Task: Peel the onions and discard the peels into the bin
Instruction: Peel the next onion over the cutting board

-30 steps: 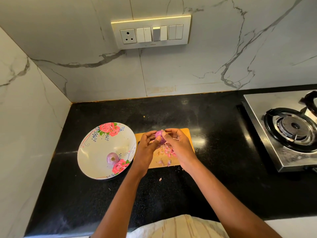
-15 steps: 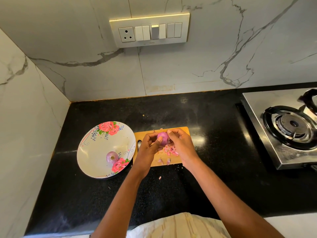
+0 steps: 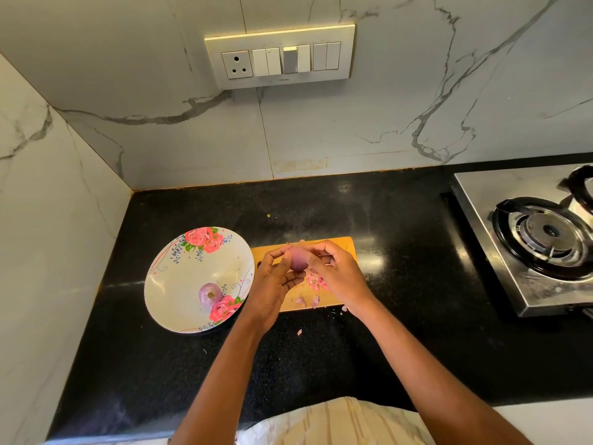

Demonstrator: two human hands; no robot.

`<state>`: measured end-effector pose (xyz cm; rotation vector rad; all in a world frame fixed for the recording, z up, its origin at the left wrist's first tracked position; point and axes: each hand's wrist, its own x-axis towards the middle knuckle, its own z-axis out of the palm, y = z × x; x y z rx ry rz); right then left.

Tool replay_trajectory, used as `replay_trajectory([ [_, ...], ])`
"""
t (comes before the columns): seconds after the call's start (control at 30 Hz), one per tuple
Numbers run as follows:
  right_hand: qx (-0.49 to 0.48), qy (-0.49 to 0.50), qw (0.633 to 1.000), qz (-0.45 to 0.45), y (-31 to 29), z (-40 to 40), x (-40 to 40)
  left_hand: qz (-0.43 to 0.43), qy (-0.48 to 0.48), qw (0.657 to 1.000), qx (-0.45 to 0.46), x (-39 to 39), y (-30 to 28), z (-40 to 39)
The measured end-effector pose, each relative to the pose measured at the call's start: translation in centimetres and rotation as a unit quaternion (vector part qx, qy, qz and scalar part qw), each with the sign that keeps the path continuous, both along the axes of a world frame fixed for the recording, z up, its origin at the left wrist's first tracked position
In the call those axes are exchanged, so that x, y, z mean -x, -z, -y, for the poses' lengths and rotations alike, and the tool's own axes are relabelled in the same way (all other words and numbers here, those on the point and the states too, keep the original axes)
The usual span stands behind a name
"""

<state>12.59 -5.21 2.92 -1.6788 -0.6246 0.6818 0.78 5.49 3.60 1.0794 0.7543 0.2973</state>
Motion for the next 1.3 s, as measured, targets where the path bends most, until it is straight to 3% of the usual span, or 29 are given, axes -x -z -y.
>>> replay_trajectory([
  [0.3, 0.001, -0.025, 1.000, -0.016, 0.3, 0.4, 0.2, -0.032, 0.010, 0.999, -0.040, -0.1, 0.1, -0.4],
  [0.47, -0.040, 0.013, 0.995, -0.089, 0.2, 0.4, 0.2, -0.034, 0.024, 0.997, -0.064, 0.0, -0.4, -0.2],
  [0.77, -0.053, 0.026, 0.989, -0.134, -0.1, 0.0, 0.5, -0.020, -0.002, 0.999, -0.030, -0.3, -0.3, 0.0],
  [1.3, -0.017, 0.013, 0.996, -0.085, -0.2, 0.2, 0.3, -0.019, -0.004, 0.999, -0.047, -0.4, -0.2, 0.4],
])
